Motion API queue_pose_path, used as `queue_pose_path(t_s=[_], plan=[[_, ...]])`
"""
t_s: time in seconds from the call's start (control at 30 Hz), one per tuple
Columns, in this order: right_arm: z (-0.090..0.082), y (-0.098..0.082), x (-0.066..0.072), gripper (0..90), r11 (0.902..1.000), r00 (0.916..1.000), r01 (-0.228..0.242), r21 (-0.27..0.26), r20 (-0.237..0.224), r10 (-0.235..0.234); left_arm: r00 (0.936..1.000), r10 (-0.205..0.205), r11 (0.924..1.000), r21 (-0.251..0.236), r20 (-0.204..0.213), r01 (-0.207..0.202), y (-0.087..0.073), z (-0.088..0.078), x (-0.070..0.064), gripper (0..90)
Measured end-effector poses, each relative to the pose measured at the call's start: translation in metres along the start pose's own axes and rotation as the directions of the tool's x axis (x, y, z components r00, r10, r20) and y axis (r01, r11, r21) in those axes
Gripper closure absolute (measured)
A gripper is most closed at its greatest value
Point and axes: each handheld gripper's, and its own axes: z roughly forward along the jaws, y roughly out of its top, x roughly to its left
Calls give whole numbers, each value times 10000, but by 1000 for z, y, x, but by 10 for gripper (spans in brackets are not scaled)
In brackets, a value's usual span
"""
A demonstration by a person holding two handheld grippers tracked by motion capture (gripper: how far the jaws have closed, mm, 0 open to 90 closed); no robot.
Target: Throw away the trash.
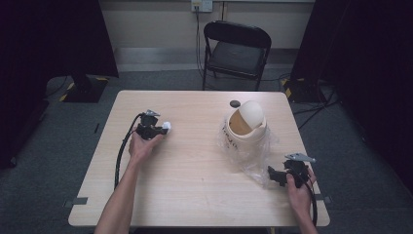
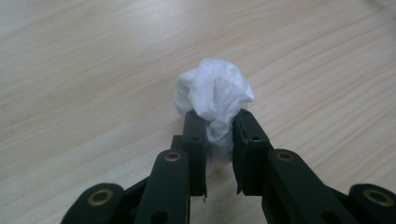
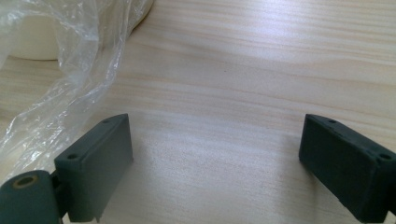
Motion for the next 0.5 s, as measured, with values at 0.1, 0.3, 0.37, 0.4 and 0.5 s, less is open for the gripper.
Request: queue_pose_path(t_s=[0.1,0.3,0.37,0.4,0.5], plan=[[0,0,0,87,10000,10000,0,0,0,0,9998,57,9997,-247,182,-52,3,-6,-4,773],[0,0,0,87,10000,10000,-3,1,-1,3,9983,399,9979,-519,414,-378,5,-14,-17,774],[0,0,0,87,10000,10000,-2,0,-1,2,9976,287,9966,-795,625,-237,5,-17,-21,774],[0,0,0,86,10000,10000,0,2,-4,0,9971,317,9959,-866,694,-256,4,-19,-23,774],[0,0,0,86,10000,10000,14,0,-14,-14,9941,637,9947,-859,880,-562,4,-21,-33,774]])
